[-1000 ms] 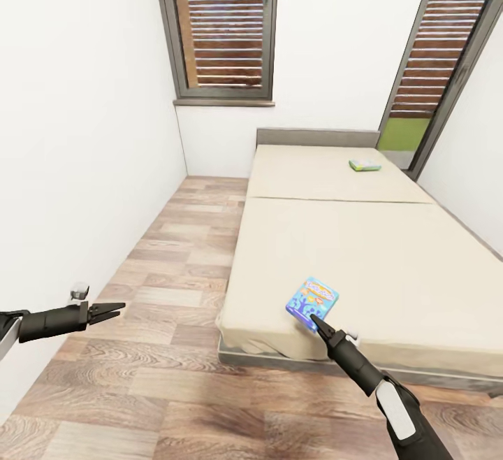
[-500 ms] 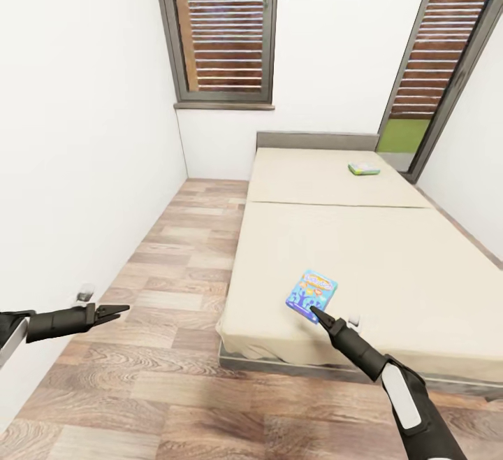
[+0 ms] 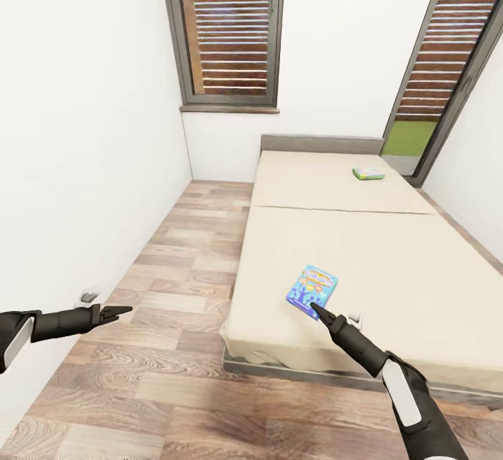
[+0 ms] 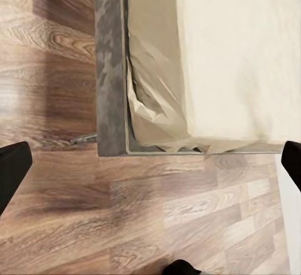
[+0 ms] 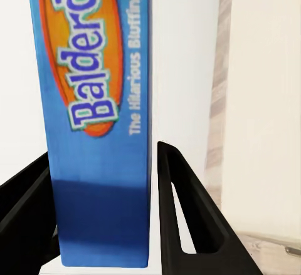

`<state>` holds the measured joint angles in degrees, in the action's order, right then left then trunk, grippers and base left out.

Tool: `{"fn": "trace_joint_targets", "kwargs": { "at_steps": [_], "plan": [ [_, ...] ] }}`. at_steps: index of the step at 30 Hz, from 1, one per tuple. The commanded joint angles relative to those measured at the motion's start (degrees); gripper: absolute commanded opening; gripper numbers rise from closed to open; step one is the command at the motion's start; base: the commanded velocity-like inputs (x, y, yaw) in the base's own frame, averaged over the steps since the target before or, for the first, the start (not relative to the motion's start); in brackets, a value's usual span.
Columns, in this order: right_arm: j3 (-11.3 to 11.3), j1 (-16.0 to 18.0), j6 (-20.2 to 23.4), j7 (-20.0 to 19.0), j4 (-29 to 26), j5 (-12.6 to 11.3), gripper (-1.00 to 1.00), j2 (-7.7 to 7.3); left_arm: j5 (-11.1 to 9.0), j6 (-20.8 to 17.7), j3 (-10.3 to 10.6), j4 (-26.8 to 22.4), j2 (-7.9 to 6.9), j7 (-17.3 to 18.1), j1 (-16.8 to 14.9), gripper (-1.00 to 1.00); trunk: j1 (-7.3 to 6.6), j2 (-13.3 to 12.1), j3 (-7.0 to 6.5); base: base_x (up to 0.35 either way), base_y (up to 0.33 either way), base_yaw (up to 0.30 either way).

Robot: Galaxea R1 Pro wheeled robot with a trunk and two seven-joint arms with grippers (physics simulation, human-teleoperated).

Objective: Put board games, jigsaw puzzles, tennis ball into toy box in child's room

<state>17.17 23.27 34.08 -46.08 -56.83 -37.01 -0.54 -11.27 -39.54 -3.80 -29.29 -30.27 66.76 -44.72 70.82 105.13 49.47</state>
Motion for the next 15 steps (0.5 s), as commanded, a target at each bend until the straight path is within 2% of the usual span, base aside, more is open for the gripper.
{"fn": "trace_joint_targets", "kwargs": {
  "at_steps": [1, 6, 9, 11, 12, 13, 15],
  "plan": [
    [0.0, 0.0, 0.3, -0.1, -0.1, -0.2, -1.0, 0.01, -0.2, -0.4, -0.1, 0.0, 0.08, 0.0, -0.1, 1.0, -0.23, -0.4, -0.14, 0.0, 0.0, 0.252],
    [0.0, 0.0, 0.3, -0.1, -0.2, -0.2, -1.0, -0.03, -0.1, -0.1, 0.3, 0.0, 1.61, -0.2, 0.0, 1.0, -1.33, -2.4, -1.04, 0.0, 0.0, 0.279],
    [0.0, 0.0, 0.3, -0.1, -0.2, -0.1, -1.0, -0.06, -0.1, 0.0, 0.4, 0.0, 2.46, -2.5, 0.0, 1.0, -1.99, -3.6, -1.57, 0.0, 0.0, 0.289],
    [0.0, 0.0, 0.3, 0.0, -0.2, -0.1, -1.0, -0.06, -0.1, 0.1, 0.4, 0.0, 2.98, -5.8, -0.1, 1.0, -2.43, -4.4, -1.93, 0.0, 0.0, 0.291],
    [0.0, 0.0, 0.3, 0.0, -0.2, -0.1, -1.0, -0.07, -0.1, 0.1, 0.4, 0.0, 3.46, -8.6, 0.0, 1.0, -2.65, -4.8, -2.11, 0.0, 0.0, 0.291],
    [0.0, 0.0, 0.3, 0.0, -0.2, -0.1, -1.0, -0.07, -0.1, 0.1, 0.4, 0.0, 4.56, -13.5, -0.1, 1.0, -2.87, -5.2, -2.29, 0.0, 0.0, 0.291],
    [0.0, 0.0, 0.3, 0.0, -0.2, -0.1, -1.0, -0.07, -0.1, 0.1, 0.5, -0.1, 6.52, -20.5, -0.1, 1.0, -3.31, -6.0, -2.65, 0.0, 0.0, 0.28]
  ]
}}
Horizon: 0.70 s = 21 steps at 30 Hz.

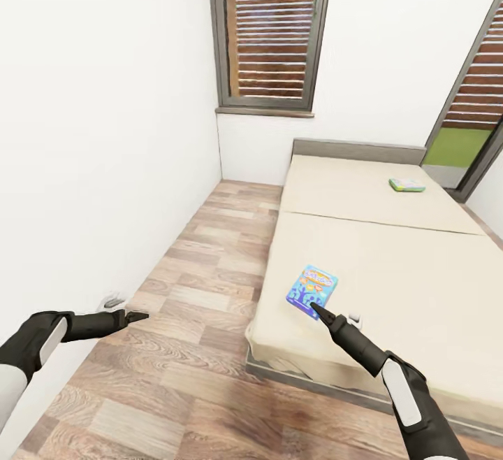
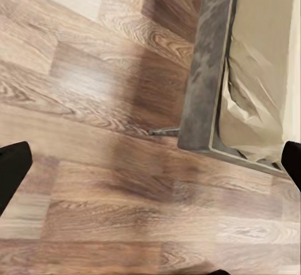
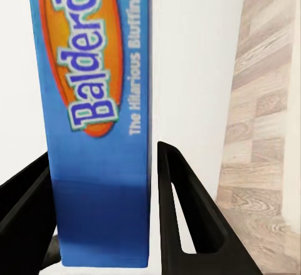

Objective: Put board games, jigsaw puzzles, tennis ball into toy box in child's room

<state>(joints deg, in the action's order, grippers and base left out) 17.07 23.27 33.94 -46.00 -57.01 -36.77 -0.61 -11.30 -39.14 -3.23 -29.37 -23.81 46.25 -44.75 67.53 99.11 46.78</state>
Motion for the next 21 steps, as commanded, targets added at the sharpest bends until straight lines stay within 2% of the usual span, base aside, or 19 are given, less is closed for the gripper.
{"fn": "trace_joint_targets", "kwargs": {
  "at_steps": [1, 2, 4, 7, 13, 21],
  "plan": [
    [0.1, 0.0, 0.4, -0.1, 0.0, -0.3, -1.0, 0.0, -0.1, -0.3, -0.1, 0.0, 1.15, -3.4, -0.1, 1.0, -0.23, -0.4, -0.14, 0.0, 0.0, 0.187],
    [0.1, 0.0, 0.3, -0.2, 0.0, -0.3, -1.0, 0.0, -0.1, -0.3, -0.1, 0.0, 2.14, -6.4, -0.1, 1.0, -0.45, -0.8, -0.32, 0.0, 0.0, 0.119],
    [0.1, 0.0, 0.3, -0.2, 0.0, -0.3, -1.0, 0.0, -0.1, -0.3, -0.1, 0.0, 3.18, -10.0, 0.0, 1.0, -0.67, -1.2, -0.53, 0.0, 0.0, 0.078],
    [0.1, 0.1, 0.3, -0.3, 0.0, -0.3, -1.0, 0.0, -0.1, -0.2, -0.1, 0.0, 4.06, -12.9, 0.0, 1.0, -0.67, -1.2, -0.73, 0.0, 0.0, 0.027],
    [0.1, 0.1, 0.2, -0.3, -0.1, -0.3, -1.0, 0.0, -0.1, 0.0, -0.1, 0.0, 4.33, -13.9, 0.0, 1.0, -0.67, -1.2, -1.27, 0.0, -0.051, 0.008],
    [0.1, 0.1, 0.2, -0.3, -1.2, -0.3, -1.0, 0.0, -0.1, 0.0, 0.0, 0.0, 4.38, -14.2, 0.0, 1.0, -0.67, -1.2, -2.0, -0.002, -0.261, 0.117]
  ]
}}
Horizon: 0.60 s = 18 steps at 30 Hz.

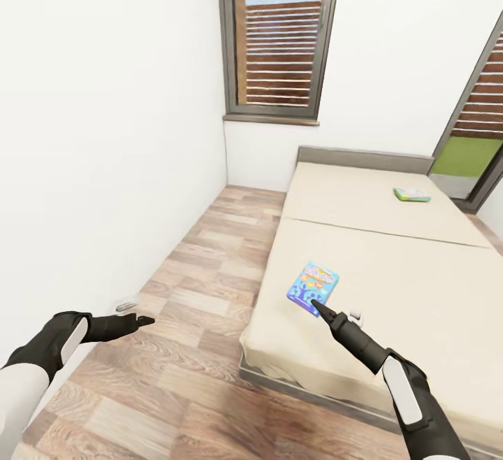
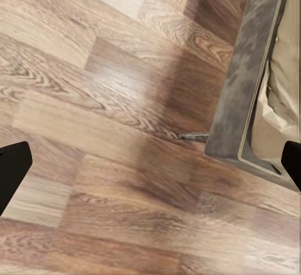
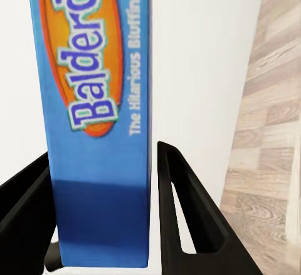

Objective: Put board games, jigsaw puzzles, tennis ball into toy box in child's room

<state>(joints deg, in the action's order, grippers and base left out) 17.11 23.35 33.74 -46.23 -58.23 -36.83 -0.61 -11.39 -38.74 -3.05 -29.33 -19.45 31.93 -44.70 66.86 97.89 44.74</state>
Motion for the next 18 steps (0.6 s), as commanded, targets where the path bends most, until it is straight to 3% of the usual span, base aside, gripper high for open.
{"fn": "trace_joint_targets", "kwargs": {
  "at_steps": [1, 9, 18],
  "plan": [
    [0.0, 0.0, 0.4, -0.1, -0.2, -0.3, -1.0, -0.01, 0.0, -0.4, -0.2, 0.0, 0.03, 0.1, 0.0, 1.0, 0.0, 0.0, -0.04, -0.034, -0.289, 0.161],
    [0.0, 0.0, 0.4, -0.1, -0.5, -0.2, -1.0, -0.01, 0.0, -0.4, -0.2, 0.0, 0.1, 0.0, 0.0, 1.0, 0.0, 0.0, -0.74, -0.084, -0.292, 0.172],
    [-0.1, 0.0, 0.4, 0.0, -0.5, -0.2, -1.0, 0.01, 0.0, -0.5, -0.1, 0.0, 0.63, -0.1, 0.0, 1.0, 0.0, 0.0, -1.51, -0.193, -0.278, 0.183]
  ]
}}
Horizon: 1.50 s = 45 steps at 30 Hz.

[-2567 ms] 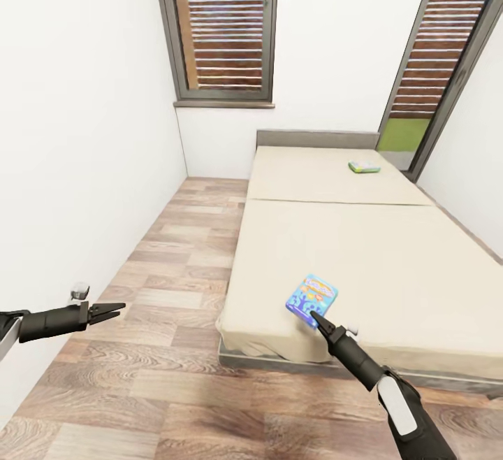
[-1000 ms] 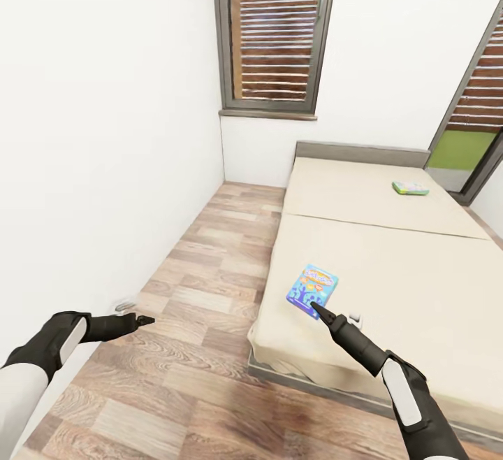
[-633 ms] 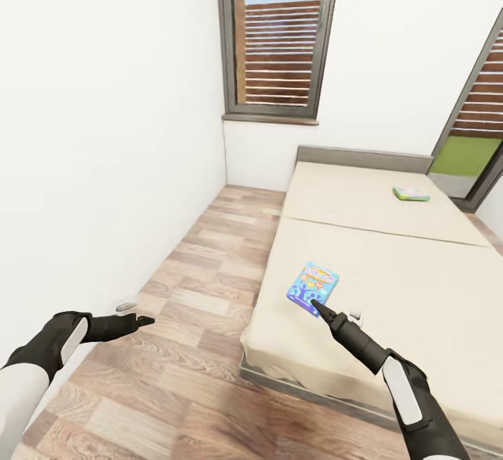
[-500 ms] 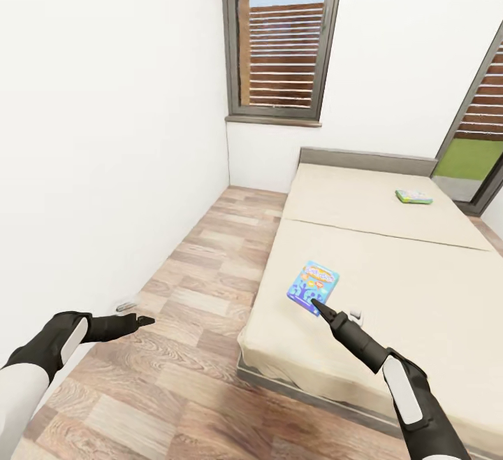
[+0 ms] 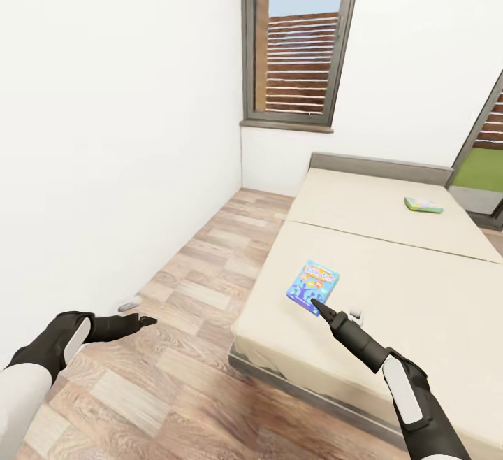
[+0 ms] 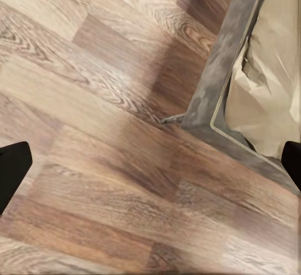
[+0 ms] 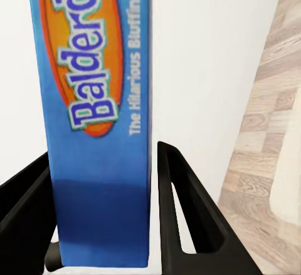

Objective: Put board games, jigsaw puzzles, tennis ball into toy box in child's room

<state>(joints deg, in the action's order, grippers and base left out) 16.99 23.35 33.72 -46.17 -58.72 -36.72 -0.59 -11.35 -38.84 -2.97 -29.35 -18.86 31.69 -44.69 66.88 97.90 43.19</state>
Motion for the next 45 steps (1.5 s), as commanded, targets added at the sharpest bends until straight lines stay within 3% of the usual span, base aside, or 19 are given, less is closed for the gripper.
{"fn": "trace_joint_targets", "kwargs": {
  "at_steps": [1, 9, 15, 22, 28, 33, 37, 45],
  "plan": [
    [0.1, 0.0, 0.4, -0.1, 0.0, -0.3, -1.0, 0.02, -0.1, -0.4, -0.2, 0.0, 0.07, 0.1, 0.0, 1.0, -0.03, 0.0, -0.04, -0.122, -0.136, 0.186],
    [0.0, 0.0, 0.4, -0.1, -0.4, -0.3, -1.0, 0.04, -0.1, -1.2, -0.2, -1.8, 0.21, 0.3, 0.0, 1.0, -1.34, -2.4, -1.8, -0.024, -0.026, 0.187],
    [0.0, 0.0, -0.5, -0.1, -0.5, -0.2, -1.0, 0.0, 0.1, -1.7, -0.1, -2.3, 1.1, 0.0, 0.0, 1.0, -2.66, -4.8, -3.38, -0.001, -0.001, 0.187],
    [0.0, 0.0, -1.7, -0.1, -0.5, -0.2, -1.0, -0.02, 0.3, -1.8, -0.2, -2.4, 1.76, -3.6, 0.0, 1.0, -4.2, -7.6, -5.23, -0.169, 0.0, 0.182],
    [0.0, 0.0, -1.7, 0.0, -0.5, -0.3, -1.0, -0.02, 0.4, -1.8, -0.2, -2.4, 3.27, -5.0, 0.0, 1.0, -5.52, -10.0, -6.76, -0.077, 0.0, 0.168],
    [-0.3, 0.0, -1.7, 0.0, -0.5, -0.2, -1.0, -0.02, 0.3, -1.8, -0.2, -2.4, 4.36, -9.4, 0.0, 1.0, -6.61, -12.0, -7.83, -0.027, -0.148, 0.15],
    [-1.5, 0.0, -1.8, 0.0, -0.5, -0.2, -1.0, -0.02, 0.4, -1.6, -0.1, -2.4, 5.46, -10.5, 0.0, 1.0, -7.49, -13.6, -8.71, -0.095, -0.279, 0.245],
    [-2.2, 0.0, -1.8, 0.2, -0.5, -0.2, -1.0, -0.07, 0.6, -1.3, -0.1, -2.4, 5.81, -10.8, 0.0, 1.0, -9.25, -16.8, -10.48, -0.123, -0.304, 0.263]
  ]
}}
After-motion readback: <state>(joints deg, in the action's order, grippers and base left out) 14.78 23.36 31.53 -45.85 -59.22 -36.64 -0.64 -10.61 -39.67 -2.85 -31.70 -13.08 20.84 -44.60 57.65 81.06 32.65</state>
